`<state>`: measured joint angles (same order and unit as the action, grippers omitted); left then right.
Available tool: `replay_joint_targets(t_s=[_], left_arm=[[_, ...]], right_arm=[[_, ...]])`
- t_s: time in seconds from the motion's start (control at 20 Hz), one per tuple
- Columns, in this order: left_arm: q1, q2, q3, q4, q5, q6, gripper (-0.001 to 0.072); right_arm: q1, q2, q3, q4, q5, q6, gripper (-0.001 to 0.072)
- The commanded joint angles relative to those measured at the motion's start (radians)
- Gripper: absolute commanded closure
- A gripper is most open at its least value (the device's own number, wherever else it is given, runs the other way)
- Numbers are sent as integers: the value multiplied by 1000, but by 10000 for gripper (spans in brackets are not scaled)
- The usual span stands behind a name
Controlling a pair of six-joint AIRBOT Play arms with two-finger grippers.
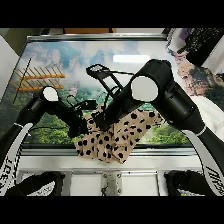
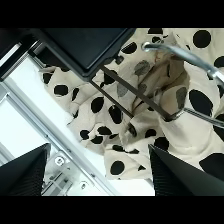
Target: Fold the clothes and pants, and hang the long-sleeved shirts on hangers.
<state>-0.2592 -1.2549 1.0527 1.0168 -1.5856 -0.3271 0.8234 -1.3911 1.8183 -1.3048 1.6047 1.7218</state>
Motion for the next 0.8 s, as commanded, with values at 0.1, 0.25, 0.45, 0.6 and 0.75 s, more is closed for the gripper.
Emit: replay_joint_targets(t_s=[0.1, 0.25, 0.45, 0.6, 0.75], left_arm=[[1, 0, 0, 0, 0, 2, 700], [1, -1, 0, 0, 0, 1, 700], [1, 0, 0, 0, -3, 1, 699], [1, -1, 0, 2, -4, 1, 699], [1, -1, 0, 2, -7, 1, 699]], right_arm=[[-61, 62, 1, 105, 31, -195, 34], [-166, 121, 1, 165, 51, -382, 33], [-251, 149, 1, 158, 44, -417, 33], [-298, 149, -16, 157, 27, -566, 33], [-453, 180, -97, 314, 26, -735, 33]])
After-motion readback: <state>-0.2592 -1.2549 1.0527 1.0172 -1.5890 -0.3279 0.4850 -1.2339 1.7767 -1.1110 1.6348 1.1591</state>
